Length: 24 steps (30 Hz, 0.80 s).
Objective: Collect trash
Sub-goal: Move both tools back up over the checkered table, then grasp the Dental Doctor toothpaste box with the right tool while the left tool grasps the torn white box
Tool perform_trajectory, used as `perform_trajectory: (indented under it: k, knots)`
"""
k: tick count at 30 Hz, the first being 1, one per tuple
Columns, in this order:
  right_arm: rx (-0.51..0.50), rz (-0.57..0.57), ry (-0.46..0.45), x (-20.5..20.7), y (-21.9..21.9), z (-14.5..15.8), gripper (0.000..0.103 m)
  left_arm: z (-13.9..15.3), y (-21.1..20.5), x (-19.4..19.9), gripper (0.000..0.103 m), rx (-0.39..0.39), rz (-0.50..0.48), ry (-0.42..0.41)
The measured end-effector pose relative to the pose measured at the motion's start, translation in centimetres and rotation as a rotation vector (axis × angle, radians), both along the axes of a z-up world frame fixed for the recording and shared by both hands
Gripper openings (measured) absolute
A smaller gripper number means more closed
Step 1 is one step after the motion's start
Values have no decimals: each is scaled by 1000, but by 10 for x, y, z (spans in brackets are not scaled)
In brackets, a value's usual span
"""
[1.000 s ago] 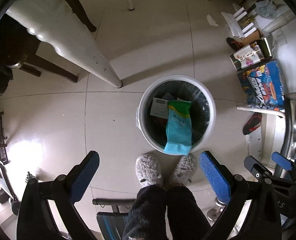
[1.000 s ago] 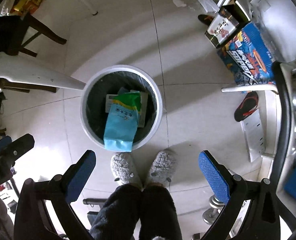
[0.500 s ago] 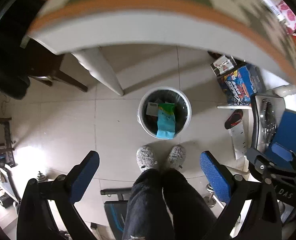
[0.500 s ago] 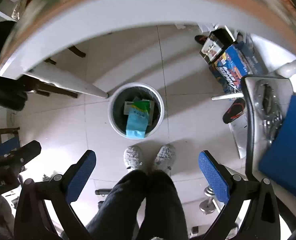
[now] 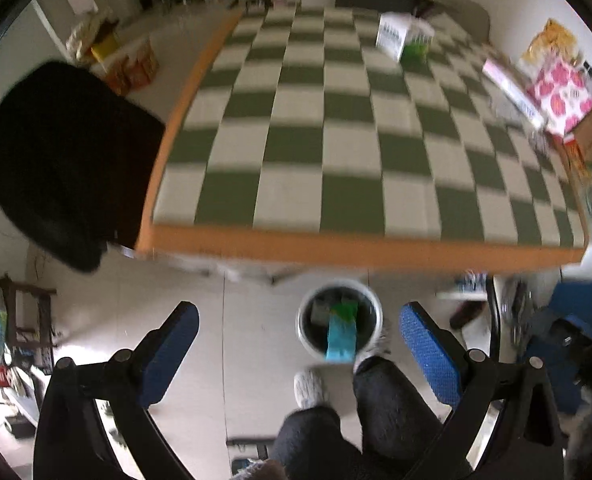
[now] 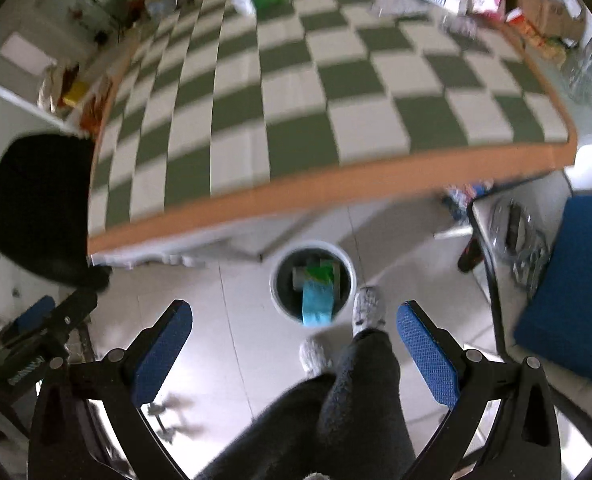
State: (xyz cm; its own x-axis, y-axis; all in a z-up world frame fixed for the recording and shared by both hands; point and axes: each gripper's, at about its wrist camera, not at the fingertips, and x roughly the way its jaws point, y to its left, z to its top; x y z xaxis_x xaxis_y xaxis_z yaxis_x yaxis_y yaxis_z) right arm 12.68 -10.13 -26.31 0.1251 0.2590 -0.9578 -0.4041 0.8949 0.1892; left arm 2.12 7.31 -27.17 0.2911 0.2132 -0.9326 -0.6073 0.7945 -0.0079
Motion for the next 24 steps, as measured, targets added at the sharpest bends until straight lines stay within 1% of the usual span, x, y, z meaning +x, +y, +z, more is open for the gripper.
perform_trajectory:
  k: [3, 5, 9, 10, 11, 12, 13, 15, 16, 18, 20, 23, 24]
  knots:
    - [3, -26, -33, 48, 6, 24, 103, 15, 11, 40, 103, 27, -11, -25]
    - [-13, -28, -51, 81, 9, 34, 103, 24, 19, 75, 103, 41, -12, -29]
    - [-58, -41, -87, 172, 11, 47, 103, 35, 41, 151, 103, 17, 11, -28]
    - [-67, -44, -93, 193, 11, 46, 103, 35, 49, 180, 103, -1, 28, -24]
    - [-83, -47, -98, 221, 11, 44, 103, 36, 54, 194, 103, -15, 43, -19]
    - [-103, -55, -97, 252, 12, 41, 103, 35, 61, 214, 103, -41, 61, -16]
    - [-116, -58, -92, 284, 12, 38, 103, 31, 70, 243, 103, -78, 88, -10]
    - [-166, -59, -81, 338, 16, 26, 103, 24, 81, 282, 103, -120, 129, 9]
    - [-188, -56, -72, 368, 18, 19, 103, 17, 87, 306, 103, -130, 149, 24]
    - [-236, -46, -54, 422, 23, 2, 103, 5, 93, 341, 103, -138, 170, 56]
    - [-305, -29, -39, 475, 31, -21, 103, -12, 99, 375, 103, -146, 190, 96]
    - [-377, -2, -19, 535, 39, -52, 103, -27, 105, 403, 103, -169, 216, 126]
    - [-395, 6, -19, 549, 42, -59, 103, -29, 108, 410, 102, -181, 226, 124]
